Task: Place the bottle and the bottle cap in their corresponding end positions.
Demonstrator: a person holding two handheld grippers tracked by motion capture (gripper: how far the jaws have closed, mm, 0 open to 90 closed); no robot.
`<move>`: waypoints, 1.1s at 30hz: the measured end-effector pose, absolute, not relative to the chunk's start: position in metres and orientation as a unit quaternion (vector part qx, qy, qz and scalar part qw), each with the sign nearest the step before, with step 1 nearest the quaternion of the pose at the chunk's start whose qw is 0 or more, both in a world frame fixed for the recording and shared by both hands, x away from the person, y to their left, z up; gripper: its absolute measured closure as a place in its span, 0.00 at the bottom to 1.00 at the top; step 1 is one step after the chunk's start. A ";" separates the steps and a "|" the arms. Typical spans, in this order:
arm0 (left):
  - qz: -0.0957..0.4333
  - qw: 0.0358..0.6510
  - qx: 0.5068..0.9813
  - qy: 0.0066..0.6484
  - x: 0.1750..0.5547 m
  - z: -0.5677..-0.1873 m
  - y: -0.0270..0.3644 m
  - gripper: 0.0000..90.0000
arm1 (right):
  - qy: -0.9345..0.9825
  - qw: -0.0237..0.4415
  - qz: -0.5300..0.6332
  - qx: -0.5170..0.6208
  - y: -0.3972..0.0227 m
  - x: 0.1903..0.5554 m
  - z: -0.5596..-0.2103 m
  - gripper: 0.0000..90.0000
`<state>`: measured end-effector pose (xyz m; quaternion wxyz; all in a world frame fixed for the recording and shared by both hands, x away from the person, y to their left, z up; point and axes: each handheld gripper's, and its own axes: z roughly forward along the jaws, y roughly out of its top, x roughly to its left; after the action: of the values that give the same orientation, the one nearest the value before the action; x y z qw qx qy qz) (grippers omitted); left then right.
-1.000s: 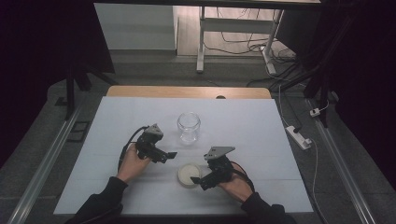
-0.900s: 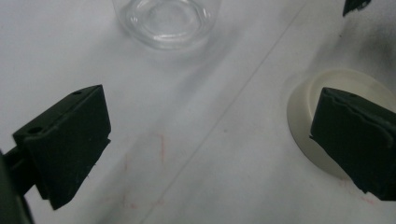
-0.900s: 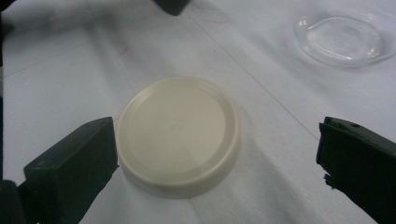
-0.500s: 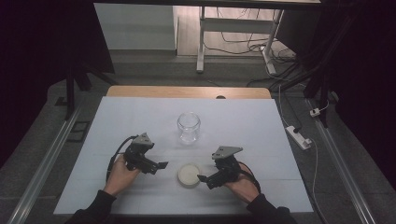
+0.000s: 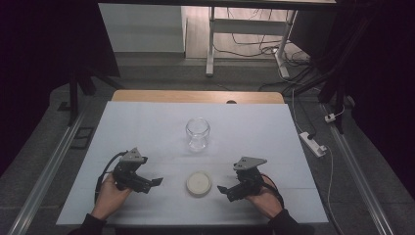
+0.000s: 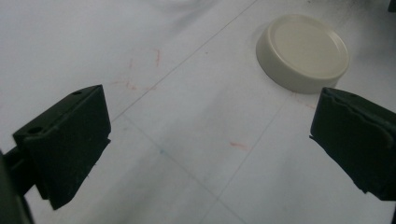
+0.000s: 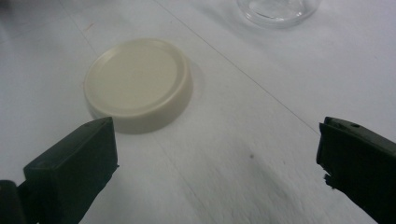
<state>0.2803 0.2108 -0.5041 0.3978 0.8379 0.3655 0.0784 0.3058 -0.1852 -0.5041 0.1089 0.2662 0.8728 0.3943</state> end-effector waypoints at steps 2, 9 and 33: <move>0.081 0.401 0.834 0.371 0.275 -0.504 0.216 0.00 | 0.870 0.113 0.395 0.272 -0.190 0.303 -0.503 0.00; 0.086 0.405 0.822 0.392 0.255 -0.507 0.234 0.00 | 0.859 0.126 0.401 0.293 -0.211 0.295 -0.499 0.00; 0.112 0.413 0.781 0.455 0.196 -0.514 0.286 0.00 | 0.822 0.166 0.402 0.366 -0.273 0.267 -0.493 0.00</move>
<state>0.1961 0.2861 -0.5137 0.4131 0.7808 0.4550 0.1122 0.2666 -0.2729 -0.4930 0.1657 0.3664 0.8225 0.4023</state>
